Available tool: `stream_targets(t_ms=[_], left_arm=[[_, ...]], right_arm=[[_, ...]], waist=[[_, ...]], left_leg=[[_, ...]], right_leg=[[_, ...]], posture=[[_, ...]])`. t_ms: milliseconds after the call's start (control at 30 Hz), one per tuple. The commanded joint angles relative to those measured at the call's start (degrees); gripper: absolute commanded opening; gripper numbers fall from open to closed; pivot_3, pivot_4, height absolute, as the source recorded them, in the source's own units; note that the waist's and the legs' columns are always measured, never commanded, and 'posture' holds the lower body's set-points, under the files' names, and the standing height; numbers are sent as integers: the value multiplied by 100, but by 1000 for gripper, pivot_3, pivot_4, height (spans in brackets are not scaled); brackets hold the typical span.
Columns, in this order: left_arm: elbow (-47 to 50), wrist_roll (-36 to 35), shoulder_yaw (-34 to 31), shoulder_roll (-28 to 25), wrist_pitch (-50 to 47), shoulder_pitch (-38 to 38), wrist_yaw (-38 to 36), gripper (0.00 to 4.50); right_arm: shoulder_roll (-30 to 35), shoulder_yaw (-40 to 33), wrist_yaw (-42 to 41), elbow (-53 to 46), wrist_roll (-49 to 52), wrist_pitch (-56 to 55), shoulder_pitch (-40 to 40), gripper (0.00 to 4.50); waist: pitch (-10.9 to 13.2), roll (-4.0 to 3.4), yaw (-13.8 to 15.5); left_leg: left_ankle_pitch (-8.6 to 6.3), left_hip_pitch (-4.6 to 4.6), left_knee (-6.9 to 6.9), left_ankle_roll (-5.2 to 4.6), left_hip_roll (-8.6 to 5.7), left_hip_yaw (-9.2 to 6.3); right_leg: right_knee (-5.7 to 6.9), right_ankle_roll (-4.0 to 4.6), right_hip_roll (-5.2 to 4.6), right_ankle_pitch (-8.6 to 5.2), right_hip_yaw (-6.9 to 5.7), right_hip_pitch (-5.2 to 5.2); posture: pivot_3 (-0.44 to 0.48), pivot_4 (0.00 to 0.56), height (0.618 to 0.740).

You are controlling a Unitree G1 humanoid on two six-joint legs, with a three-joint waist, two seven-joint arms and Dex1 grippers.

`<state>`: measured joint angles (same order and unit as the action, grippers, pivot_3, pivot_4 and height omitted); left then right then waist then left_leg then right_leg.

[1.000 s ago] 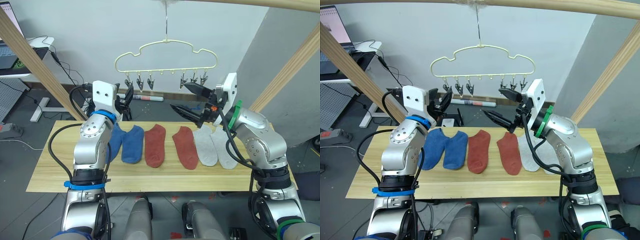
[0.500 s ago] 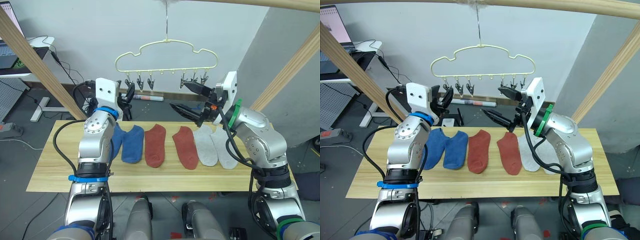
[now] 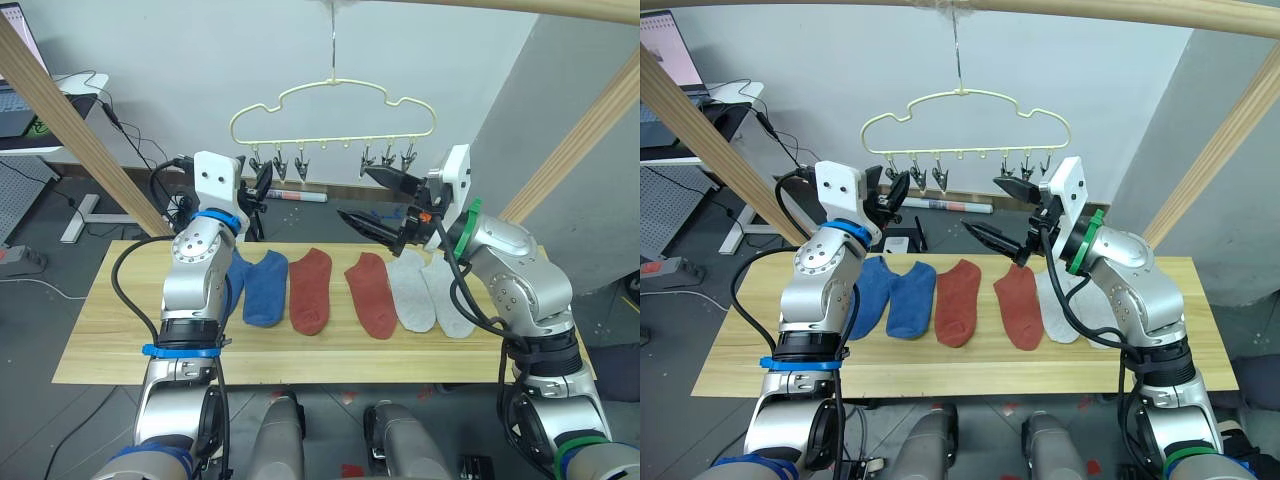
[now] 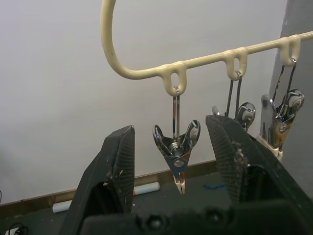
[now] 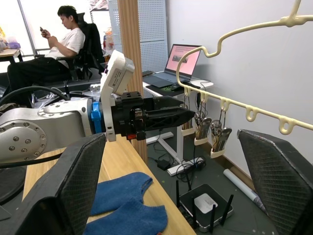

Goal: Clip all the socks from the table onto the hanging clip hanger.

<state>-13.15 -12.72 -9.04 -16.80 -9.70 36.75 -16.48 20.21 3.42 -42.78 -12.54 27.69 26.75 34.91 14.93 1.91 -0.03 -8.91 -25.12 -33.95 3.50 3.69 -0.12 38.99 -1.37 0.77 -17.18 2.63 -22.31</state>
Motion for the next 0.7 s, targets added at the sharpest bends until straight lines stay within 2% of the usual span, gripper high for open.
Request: stream_targets(t_ms=[33, 167, 267, 467, 600, 700], left_arm=[[71, -6, 3, -6, 180, 132, -82, 1948], [35, 3, 7, 7, 212, 164, -110, 728], [39, -3, -8, -12, 200, 212, -111, 194], [71, 88, 29, -104, 234, 186, -160, 88], [227, 154, 99, -252, 25, 51, -244, 88], [357, 110, 111, -315, -114, -54, -308, 88]], right_arm=[[60, -63, -47, -171, 6, -124, 23, 4500], [54, -75, -16, -188, 29, -95, 12, 4500], [37, -84, 13, -200, 53, -69, -3, 4500], [138, -50, 75, -79, -123, -83, -165, 4500], [695, 265, 795, 711, -1324, 222, -448, 4500], [930, 373, 1007, 1503, -1877, -4, -537, 4500]], waist=[[0, 0, 0], [0, 0, -1], [1, 0, -1], [2, 0, 0], [2, 0, 4], [4, 1, 10]], left_leg=[[0, 0, 0, 0, 0, 0], [0, 0, 0, 0, 0, 0], [0, 0, 0, 0, 0, 0], [0, 0, 0, 0, 0, 0], [0, -1, 0, 0, -2, 0], [0, -1, 0, 1, -5, 4]], right_leg=[[0, 0, 0, 0, 0, 0], [0, -1, 0, -1, 0, 0], [0, -2, 0, -1, 0, 0], [-1, -4, 0, -2, 0, 0], [-1, -4, -3, -2, -1, 0], [-2, -4, -8, -2, 1, 0]], posture=[[48, 272, 740], [47, 273, 740], [47, 273, 740], [56, 273, 740], [60, 271, 740], [54, 271, 740]])
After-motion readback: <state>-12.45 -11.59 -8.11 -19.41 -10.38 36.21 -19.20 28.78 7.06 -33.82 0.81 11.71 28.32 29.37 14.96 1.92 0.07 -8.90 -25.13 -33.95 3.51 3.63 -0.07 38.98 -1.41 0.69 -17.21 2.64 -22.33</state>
